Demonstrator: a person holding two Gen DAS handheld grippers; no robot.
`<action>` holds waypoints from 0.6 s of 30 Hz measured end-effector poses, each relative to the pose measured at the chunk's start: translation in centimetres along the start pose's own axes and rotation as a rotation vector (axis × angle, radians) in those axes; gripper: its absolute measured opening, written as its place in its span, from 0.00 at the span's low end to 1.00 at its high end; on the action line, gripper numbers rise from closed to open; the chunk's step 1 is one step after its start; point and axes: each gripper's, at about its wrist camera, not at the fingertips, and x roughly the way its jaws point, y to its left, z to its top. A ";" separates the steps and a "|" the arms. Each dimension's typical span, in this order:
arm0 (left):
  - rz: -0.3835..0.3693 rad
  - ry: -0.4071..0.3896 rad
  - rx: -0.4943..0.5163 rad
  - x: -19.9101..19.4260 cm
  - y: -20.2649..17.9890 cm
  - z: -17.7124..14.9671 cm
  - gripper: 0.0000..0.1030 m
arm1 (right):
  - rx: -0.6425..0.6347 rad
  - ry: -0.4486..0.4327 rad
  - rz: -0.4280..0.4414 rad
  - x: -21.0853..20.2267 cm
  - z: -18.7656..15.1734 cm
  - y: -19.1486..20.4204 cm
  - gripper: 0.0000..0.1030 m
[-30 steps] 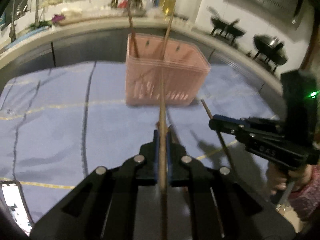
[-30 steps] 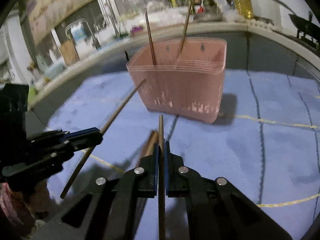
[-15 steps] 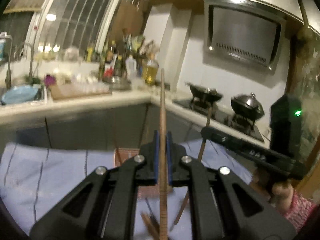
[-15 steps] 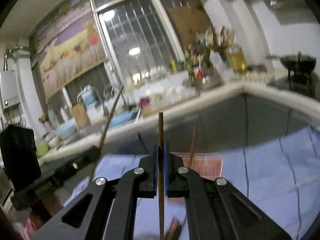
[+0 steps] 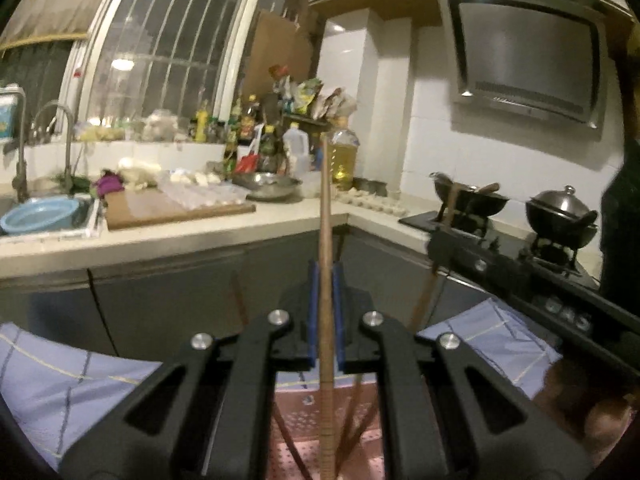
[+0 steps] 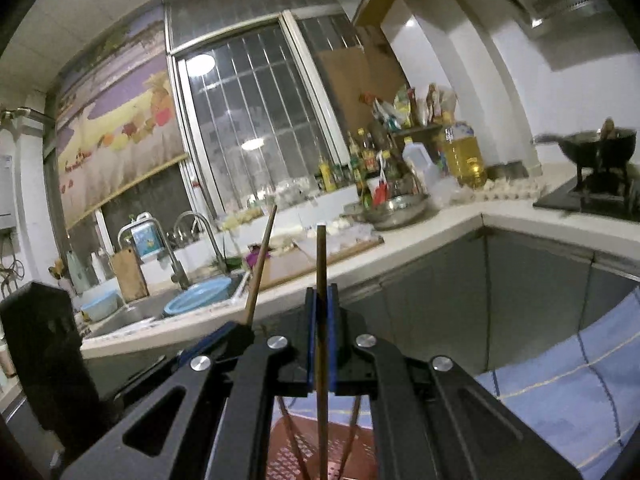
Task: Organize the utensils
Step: 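Carry both chopsticks up and insert them upright into the pink basket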
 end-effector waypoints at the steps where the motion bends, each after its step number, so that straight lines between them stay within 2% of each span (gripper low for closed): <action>1: 0.002 -0.002 -0.010 0.5 0.4 -0.3 0.06 | 0.008 0.012 0.004 0.2 -0.6 -0.2 0.05; 5: 0.008 -0.036 -0.040 1.3 1.6 -1.3 0.06 | 0.008 0.034 0.008 0.5 -1.8 -0.6 0.05; 10: 0.034 -0.071 -0.021 1.1 1.6 -2.8 0.06 | 0.016 0.048 0.017 0.3 -2.9 -0.5 0.05; 18: 0.060 -0.073 0.008 -0.1 0.7 -5.4 0.06 | 0.041 0.065 0.038 -0.4 -4.3 -0.5 0.05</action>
